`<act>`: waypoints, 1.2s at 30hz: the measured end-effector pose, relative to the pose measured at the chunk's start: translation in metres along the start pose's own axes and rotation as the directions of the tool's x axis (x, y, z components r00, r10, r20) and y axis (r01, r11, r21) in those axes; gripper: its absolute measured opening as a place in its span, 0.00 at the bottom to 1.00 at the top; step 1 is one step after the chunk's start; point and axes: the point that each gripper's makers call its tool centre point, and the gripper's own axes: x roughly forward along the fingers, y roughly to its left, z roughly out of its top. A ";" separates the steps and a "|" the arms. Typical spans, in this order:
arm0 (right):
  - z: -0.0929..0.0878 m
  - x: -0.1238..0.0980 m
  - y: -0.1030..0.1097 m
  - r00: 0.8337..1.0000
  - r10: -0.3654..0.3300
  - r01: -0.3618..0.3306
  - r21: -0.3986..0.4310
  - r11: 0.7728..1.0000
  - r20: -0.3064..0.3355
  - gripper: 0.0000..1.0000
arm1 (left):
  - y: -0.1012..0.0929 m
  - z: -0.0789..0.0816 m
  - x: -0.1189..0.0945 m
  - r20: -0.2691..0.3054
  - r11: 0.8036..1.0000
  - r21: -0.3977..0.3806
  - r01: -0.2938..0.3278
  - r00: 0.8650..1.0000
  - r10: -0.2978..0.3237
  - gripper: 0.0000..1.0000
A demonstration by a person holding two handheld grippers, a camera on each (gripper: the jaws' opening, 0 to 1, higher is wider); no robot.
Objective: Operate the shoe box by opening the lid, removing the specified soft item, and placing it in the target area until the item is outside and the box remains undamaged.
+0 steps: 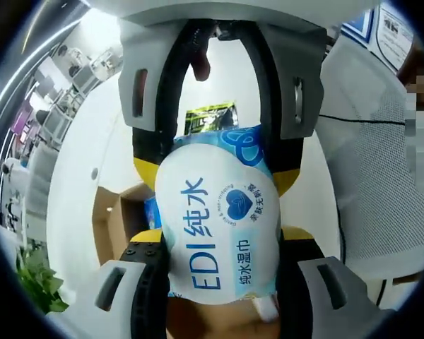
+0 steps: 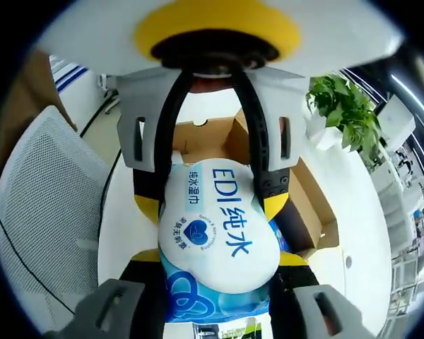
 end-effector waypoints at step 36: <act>-0.107 -0.064 -0.012 0.996 -0.083 0.088 0.141 0.986 -0.042 0.54 | 0.004 0.114 0.054 0.027 0.985 0.153 0.074 0.996 -0.079 0.59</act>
